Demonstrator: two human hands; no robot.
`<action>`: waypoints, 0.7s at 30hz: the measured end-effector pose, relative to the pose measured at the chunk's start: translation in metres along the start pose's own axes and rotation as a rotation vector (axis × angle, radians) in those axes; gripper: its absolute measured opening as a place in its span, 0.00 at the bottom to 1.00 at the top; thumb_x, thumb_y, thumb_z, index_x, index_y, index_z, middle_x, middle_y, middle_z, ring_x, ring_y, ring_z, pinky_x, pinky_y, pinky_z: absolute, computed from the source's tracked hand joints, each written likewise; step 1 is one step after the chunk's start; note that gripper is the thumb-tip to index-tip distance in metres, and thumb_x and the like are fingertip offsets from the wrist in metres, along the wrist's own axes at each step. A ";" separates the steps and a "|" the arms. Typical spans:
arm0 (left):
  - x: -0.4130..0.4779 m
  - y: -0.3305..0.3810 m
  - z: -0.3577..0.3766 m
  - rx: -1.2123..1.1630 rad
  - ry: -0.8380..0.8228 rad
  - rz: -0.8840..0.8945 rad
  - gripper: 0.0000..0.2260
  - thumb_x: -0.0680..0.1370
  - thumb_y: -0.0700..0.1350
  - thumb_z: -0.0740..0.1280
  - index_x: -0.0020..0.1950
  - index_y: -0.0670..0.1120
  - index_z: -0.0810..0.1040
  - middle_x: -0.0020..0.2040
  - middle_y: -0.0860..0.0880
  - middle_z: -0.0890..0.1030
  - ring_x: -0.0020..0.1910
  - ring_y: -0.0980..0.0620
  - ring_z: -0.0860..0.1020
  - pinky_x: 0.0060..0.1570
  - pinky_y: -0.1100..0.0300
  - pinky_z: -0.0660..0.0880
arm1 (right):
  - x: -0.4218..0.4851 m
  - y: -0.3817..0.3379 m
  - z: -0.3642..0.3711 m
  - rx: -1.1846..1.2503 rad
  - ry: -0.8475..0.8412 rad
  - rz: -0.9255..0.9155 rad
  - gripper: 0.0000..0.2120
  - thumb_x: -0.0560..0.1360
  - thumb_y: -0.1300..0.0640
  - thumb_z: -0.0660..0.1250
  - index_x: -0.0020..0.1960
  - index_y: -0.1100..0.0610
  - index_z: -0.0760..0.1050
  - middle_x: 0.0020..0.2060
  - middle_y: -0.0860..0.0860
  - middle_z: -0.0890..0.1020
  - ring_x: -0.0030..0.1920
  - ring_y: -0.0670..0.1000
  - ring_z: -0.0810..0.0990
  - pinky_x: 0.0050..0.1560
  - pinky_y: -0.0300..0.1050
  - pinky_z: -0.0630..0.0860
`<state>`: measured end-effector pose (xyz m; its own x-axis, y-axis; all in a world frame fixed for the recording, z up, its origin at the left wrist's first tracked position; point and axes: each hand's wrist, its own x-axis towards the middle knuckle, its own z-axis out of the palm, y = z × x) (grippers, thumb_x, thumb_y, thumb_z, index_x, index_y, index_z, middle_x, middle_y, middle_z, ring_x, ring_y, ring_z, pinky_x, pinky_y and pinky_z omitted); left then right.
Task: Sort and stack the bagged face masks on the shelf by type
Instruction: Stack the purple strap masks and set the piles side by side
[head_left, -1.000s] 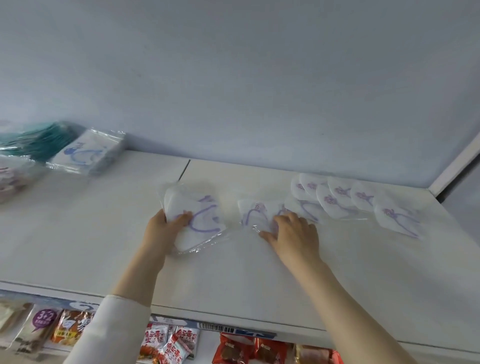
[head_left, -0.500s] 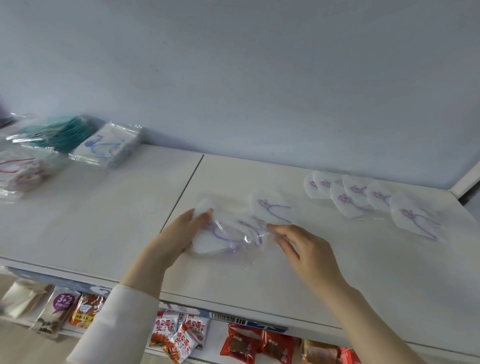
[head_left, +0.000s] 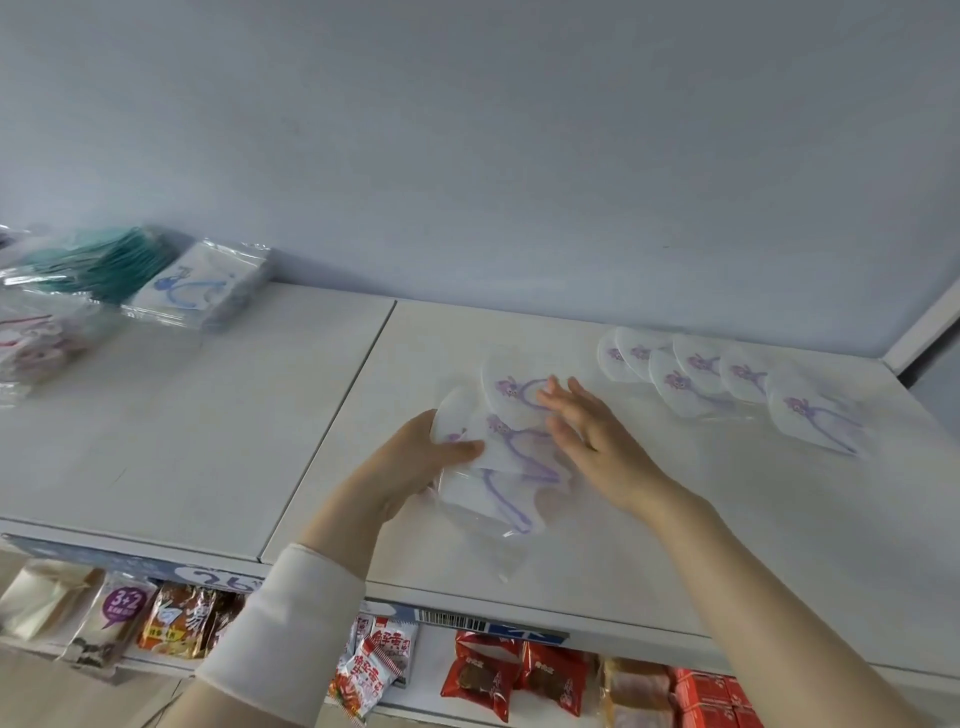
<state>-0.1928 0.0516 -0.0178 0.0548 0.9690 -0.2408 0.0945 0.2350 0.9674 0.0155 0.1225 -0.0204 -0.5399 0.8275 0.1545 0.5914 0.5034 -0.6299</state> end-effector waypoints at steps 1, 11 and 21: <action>0.001 0.000 0.002 0.000 0.030 0.015 0.18 0.67 0.48 0.70 0.55 0.45 0.79 0.50 0.42 0.83 0.43 0.49 0.81 0.39 0.61 0.73 | 0.004 0.001 0.005 -0.018 -0.053 0.055 0.20 0.80 0.47 0.55 0.70 0.51 0.67 0.73 0.50 0.64 0.75 0.47 0.55 0.72 0.38 0.53; 0.000 -0.007 0.015 -0.170 0.223 0.222 0.19 0.69 0.46 0.73 0.58 0.47 0.75 0.53 0.43 0.82 0.50 0.48 0.81 0.49 0.54 0.78 | -0.016 -0.010 0.025 0.040 0.383 0.093 0.19 0.72 0.59 0.67 0.63 0.61 0.73 0.57 0.53 0.76 0.56 0.57 0.75 0.59 0.54 0.72; -0.003 0.003 0.026 -0.164 0.155 0.334 0.16 0.74 0.38 0.68 0.60 0.49 0.72 0.51 0.54 0.82 0.48 0.59 0.82 0.43 0.67 0.77 | -0.016 -0.022 0.007 1.024 0.434 0.505 0.07 0.75 0.63 0.66 0.49 0.54 0.73 0.40 0.52 0.80 0.37 0.49 0.78 0.39 0.40 0.77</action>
<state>-0.1669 0.0477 -0.0160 -0.0962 0.9912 0.0913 -0.0637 -0.0977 0.9932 0.0069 0.0966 -0.0148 -0.0255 0.9862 -0.1635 -0.1743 -0.1654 -0.9707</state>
